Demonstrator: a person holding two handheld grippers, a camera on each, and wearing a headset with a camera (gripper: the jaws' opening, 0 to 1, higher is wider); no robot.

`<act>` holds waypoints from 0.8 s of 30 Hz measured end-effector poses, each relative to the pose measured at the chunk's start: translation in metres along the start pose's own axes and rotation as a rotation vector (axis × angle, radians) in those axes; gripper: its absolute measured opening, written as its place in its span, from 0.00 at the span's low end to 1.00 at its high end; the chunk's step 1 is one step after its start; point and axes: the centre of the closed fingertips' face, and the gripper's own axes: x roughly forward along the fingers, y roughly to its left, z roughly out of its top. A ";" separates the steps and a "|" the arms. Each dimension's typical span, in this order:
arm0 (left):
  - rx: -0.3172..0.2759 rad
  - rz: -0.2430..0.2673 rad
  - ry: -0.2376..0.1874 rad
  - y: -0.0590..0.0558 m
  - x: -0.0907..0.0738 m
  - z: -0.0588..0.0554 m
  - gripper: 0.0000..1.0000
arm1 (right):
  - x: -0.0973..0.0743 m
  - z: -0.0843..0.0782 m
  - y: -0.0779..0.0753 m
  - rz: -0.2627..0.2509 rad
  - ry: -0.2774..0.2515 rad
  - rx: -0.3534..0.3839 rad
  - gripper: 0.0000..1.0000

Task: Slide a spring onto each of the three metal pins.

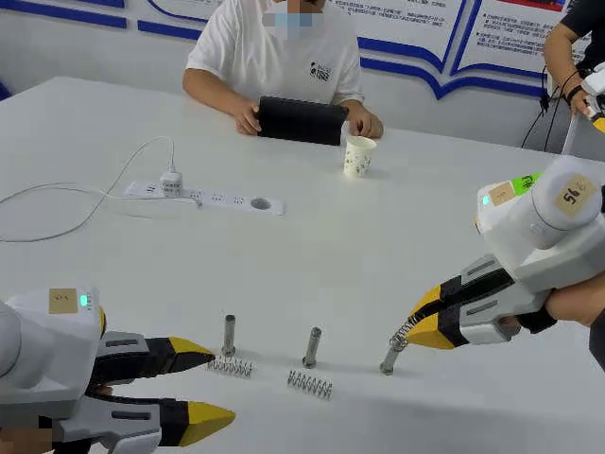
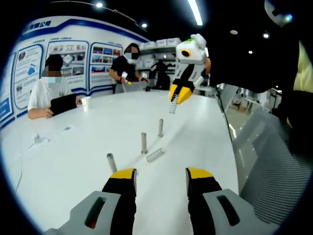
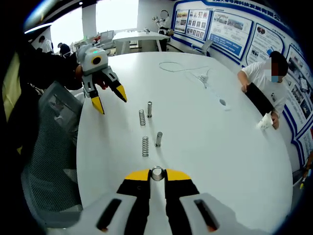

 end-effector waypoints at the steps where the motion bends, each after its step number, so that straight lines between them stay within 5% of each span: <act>1: -0.002 0.002 0.000 0.000 -0.001 0.000 0.41 | 0.000 -0.002 -0.003 -0.006 0.008 0.003 0.12; 13: -0.008 0.009 0.000 0.002 -0.002 -0.001 0.42 | 0.009 -0.015 -0.026 -0.029 0.052 0.035 0.12; 24: -0.019 0.014 0.003 0.002 -0.004 -0.004 0.43 | 0.022 -0.024 -0.032 -0.014 0.086 0.064 0.12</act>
